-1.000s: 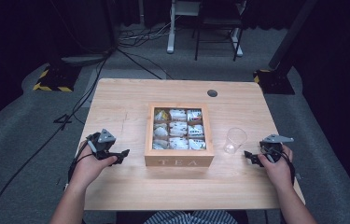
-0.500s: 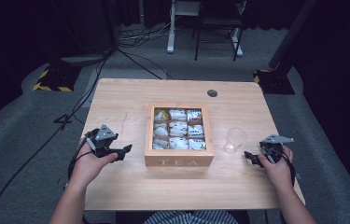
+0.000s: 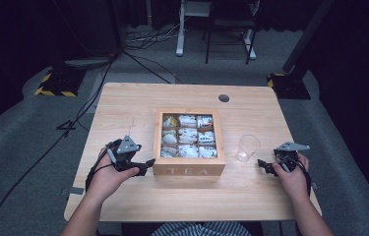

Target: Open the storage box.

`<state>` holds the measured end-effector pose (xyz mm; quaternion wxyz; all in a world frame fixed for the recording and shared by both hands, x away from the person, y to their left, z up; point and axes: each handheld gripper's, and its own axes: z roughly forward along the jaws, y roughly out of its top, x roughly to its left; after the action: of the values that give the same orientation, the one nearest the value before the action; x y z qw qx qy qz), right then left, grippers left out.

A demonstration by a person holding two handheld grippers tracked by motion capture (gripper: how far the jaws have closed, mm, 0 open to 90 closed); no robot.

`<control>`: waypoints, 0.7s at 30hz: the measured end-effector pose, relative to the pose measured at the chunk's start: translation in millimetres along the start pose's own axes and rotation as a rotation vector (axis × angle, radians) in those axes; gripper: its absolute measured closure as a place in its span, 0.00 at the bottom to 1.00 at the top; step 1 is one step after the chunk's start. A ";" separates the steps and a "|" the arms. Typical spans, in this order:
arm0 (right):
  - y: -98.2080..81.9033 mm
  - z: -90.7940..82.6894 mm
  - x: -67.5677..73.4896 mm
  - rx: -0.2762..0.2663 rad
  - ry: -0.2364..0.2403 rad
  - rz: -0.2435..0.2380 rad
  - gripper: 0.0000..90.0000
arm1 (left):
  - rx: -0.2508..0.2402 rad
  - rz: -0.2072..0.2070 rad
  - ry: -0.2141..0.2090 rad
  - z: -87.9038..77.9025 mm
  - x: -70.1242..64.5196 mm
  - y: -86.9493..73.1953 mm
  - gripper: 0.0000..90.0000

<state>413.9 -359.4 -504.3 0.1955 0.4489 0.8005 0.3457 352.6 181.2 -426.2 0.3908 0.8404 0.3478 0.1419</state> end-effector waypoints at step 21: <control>0.0 0.0 -0.1 0.000 0.000 -0.001 0.11 | 0.079 0.037 -0.040 20.6 -11.4 -4.2 0.49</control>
<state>413.9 -359.4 -504.3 0.1956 0.4483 0.8009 0.3455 353.0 163.7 -442.5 0.3615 0.8641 0.3297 0.1184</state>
